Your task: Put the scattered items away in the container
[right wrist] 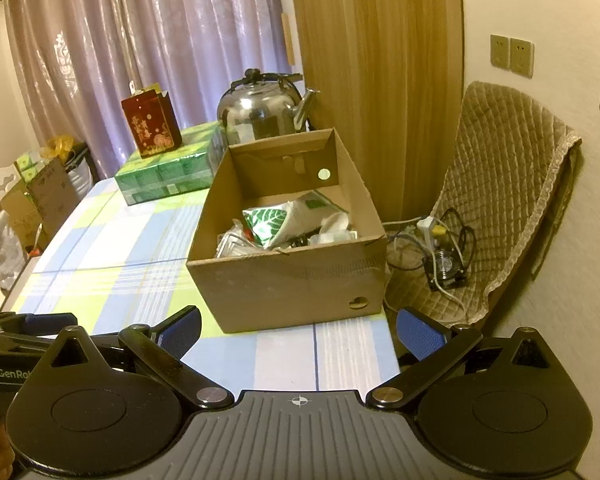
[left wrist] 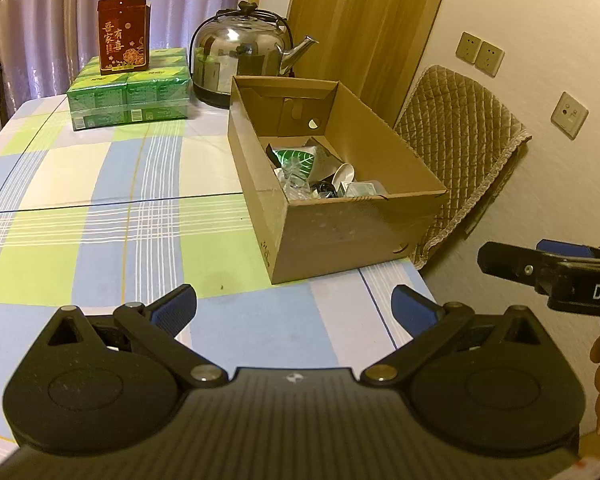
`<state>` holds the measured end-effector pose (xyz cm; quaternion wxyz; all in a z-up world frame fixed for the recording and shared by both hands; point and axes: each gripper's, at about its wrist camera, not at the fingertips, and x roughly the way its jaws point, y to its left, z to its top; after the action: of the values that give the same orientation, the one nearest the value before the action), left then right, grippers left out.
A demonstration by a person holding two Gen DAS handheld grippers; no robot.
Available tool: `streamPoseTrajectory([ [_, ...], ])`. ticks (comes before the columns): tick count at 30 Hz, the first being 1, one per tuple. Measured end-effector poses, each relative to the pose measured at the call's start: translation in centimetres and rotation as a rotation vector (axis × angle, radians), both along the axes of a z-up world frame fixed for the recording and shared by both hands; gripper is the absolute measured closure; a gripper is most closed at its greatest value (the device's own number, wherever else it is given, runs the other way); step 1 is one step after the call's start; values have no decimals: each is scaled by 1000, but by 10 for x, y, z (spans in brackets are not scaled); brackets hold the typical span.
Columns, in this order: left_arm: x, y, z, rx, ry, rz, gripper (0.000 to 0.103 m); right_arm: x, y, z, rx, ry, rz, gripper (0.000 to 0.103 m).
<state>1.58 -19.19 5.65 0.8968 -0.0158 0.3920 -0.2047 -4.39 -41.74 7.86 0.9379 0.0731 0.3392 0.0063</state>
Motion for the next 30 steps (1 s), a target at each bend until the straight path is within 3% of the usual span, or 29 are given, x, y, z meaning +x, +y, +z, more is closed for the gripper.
streamPoseTrajectory([
  [30, 0, 4, -4, -8, 9, 3, 1, -3, 1, -3, -13, 10, 4, 2],
])
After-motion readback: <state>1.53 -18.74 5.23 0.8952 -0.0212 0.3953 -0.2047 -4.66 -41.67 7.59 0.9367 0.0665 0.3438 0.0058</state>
